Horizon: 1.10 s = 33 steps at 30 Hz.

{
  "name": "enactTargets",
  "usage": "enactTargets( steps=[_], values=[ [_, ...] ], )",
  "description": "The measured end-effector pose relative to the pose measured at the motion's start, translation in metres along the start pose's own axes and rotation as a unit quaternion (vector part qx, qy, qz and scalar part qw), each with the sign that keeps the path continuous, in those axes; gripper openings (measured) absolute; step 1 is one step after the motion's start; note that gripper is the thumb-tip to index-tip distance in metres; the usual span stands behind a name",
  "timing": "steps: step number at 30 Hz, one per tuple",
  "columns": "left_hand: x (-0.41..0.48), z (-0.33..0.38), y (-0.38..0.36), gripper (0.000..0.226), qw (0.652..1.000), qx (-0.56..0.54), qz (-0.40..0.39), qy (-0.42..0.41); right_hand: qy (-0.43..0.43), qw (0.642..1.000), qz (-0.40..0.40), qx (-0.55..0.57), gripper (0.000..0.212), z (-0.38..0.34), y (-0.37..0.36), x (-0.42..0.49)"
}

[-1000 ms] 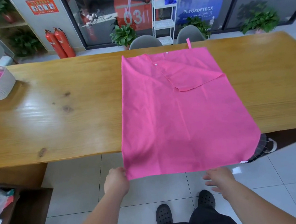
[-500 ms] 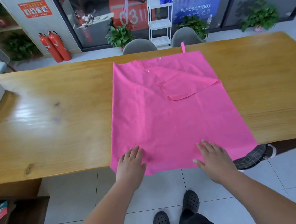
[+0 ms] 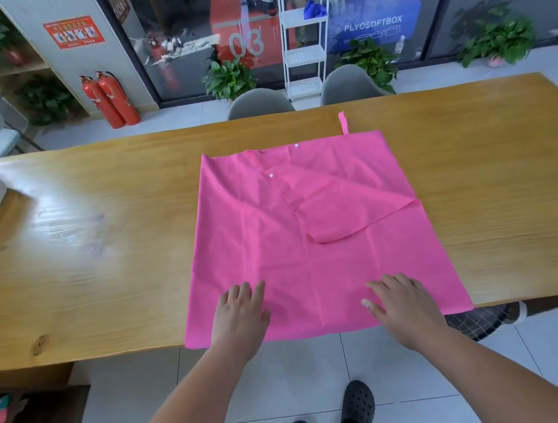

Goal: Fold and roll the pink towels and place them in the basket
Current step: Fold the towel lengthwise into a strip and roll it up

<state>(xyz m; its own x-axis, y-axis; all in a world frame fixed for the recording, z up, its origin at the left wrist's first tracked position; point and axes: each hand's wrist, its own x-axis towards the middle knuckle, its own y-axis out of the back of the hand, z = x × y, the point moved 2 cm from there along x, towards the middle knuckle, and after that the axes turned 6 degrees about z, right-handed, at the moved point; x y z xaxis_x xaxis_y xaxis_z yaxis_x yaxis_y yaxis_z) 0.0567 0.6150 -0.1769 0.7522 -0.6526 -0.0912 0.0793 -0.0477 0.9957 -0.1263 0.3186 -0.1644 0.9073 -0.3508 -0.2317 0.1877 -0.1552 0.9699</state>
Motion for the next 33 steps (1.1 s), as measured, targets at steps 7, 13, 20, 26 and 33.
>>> enactTargets(
  steps=[7, 13, 20, 26, 33],
  values=[
    [0.008, 0.024, -0.001, 0.073, 0.998, -0.003, -0.034, -0.043, 0.001, 1.0, 0.021, -0.019, 0.098, 0.021, -0.006, 0.001],
    [0.015, 0.032, -0.003, 0.072, 0.997, -0.007, -0.055, -0.054, -0.007, 1.0, -0.008, 0.008, 0.073, 0.038, -0.012, 0.008],
    [0.022, 0.04, 0.0, 0.068, 0.997, 0.031, -0.036, -0.06, 0.03, 0.999, 0.011, 0.004, 0.068, 0.051, -0.009, 0.012],
    [0.017, 0.056, -0.001, 0.066, 0.999, 0.024, -0.023, -0.041, 0.056, 0.997, 0.037, -0.033, 0.071, 0.057, -0.019, 0.007],
    [0.021, 0.063, -0.012, 0.081, 0.997, -0.017, -0.06, -0.045, 0.093, 0.994, 0.053, -0.031, 0.061, 0.046, -0.013, 0.024]
  ],
)
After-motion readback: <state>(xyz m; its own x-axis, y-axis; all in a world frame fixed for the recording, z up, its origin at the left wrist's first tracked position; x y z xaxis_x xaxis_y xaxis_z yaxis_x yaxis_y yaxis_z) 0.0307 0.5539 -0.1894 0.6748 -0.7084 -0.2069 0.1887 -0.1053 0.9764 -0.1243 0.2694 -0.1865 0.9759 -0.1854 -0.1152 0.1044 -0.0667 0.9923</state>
